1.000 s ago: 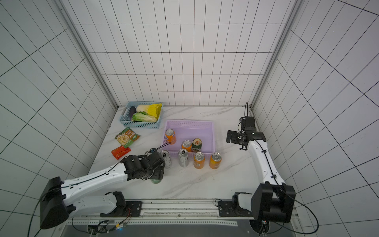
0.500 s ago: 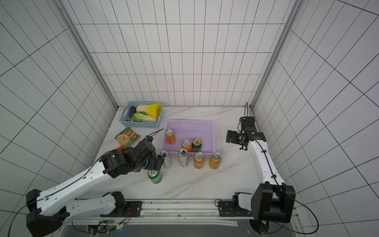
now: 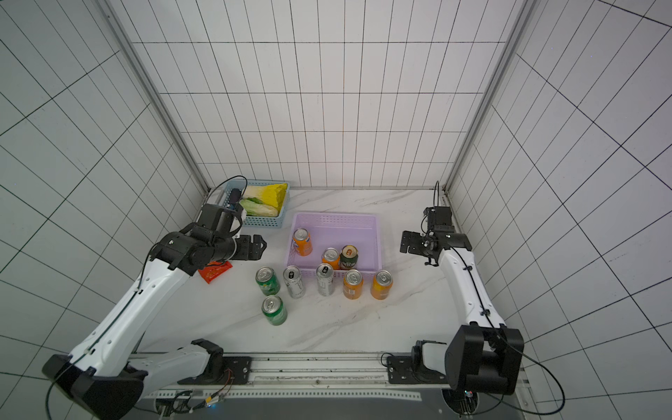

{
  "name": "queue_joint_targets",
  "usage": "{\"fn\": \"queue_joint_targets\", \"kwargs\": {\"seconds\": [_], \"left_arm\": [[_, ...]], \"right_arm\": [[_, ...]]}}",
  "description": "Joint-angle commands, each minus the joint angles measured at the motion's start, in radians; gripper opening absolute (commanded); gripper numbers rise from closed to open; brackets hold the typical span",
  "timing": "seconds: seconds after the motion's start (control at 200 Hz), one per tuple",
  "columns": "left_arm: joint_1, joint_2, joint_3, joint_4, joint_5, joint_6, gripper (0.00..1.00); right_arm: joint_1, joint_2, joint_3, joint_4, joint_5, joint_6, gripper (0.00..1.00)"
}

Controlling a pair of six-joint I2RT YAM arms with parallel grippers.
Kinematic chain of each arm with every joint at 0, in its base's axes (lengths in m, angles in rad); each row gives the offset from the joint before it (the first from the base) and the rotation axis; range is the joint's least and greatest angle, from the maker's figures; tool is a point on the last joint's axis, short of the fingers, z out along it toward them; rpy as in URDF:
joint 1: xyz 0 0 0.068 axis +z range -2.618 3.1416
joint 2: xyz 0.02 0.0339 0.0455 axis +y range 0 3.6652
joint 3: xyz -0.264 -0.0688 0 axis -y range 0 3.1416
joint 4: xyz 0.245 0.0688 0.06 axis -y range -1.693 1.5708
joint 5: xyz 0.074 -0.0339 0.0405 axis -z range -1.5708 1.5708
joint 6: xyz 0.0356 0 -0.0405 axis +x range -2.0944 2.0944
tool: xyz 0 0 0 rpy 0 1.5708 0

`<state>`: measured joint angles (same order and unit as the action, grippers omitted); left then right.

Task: Take out the drinks from the basket
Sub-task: Pick up the drink from the basket.

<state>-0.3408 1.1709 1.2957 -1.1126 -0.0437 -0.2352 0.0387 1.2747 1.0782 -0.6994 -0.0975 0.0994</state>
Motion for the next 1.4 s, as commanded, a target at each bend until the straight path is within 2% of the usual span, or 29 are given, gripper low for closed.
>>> {"fn": "queue_joint_targets", "kwargs": {"seconds": [0.0,0.24,0.42,0.655,0.98,1.394], "left_arm": [[0.055,0.02,0.013,0.038,0.053,0.089,0.98],[0.129,0.042,-0.061,0.159,0.118,0.028,0.98],[0.168,0.058,-0.106,0.244,0.095,-0.026,0.98],[0.21,0.104,-0.181,0.35,0.137,-0.058,0.98],[0.257,0.183,-0.185,0.343,0.232,-0.068,0.98],[0.275,0.145,-0.212,0.364,0.24,-0.079,0.98]], "right_arm": [[-0.009,0.01,-0.028,0.008,-0.005,-0.01,1.0],[-0.01,0.012,-0.029,0.009,-0.009,-0.012,1.0],[-0.01,0.012,-0.03,0.009,-0.011,-0.012,0.99],[-0.01,0.004,-0.029,0.014,-0.023,-0.018,0.99],[-0.003,-0.013,-0.029,0.037,-0.073,-0.016,0.99],[0.153,0.058,0.102,-0.06,-0.015,0.001,0.99]]}}
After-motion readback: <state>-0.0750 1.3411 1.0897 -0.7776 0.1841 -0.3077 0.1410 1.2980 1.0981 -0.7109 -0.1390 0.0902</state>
